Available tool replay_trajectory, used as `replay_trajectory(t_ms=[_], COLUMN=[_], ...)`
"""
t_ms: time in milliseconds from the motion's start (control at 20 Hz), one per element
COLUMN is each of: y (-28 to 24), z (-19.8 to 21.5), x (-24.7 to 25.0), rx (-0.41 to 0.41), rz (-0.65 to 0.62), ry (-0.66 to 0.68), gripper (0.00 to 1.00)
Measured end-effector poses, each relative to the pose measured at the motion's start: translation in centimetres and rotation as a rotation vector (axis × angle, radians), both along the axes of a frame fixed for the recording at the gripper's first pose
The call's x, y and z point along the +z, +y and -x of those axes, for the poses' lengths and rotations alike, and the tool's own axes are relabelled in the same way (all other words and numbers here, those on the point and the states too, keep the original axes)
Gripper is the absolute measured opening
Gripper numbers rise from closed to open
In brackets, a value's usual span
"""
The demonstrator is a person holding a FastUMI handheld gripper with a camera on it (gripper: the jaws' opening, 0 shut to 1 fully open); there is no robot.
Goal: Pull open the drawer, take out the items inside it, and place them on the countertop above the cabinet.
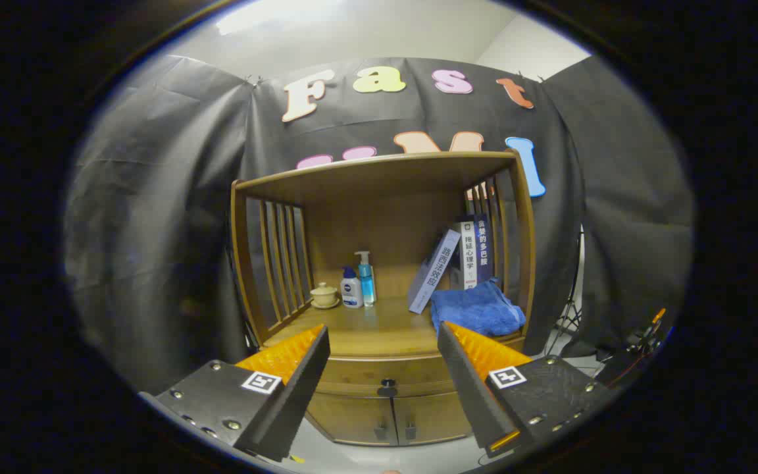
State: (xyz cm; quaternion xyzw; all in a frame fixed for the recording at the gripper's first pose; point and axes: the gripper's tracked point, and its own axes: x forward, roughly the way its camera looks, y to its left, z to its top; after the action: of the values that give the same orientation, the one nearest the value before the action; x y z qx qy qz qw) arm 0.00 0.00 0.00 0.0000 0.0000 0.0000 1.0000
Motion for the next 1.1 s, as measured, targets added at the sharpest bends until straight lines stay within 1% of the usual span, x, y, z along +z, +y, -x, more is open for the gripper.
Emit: replay_trajectory(t_ms=[250, 850, 950, 1100], y=[0.4, 0.5, 0.3, 0.9], z=[-0.3, -1.2, -1.8, -3.7], x=[-0.2, -0.8, -1.3, -3.2], rx=[0.02, 0.021, 0.01, 0.033], rz=[-0.027, -0.028, -0.012, -0.003], ry=[0.009, 0.019, 0.015, 0.023], gripper=[0.99, 0.99, 0.99, 0.99])
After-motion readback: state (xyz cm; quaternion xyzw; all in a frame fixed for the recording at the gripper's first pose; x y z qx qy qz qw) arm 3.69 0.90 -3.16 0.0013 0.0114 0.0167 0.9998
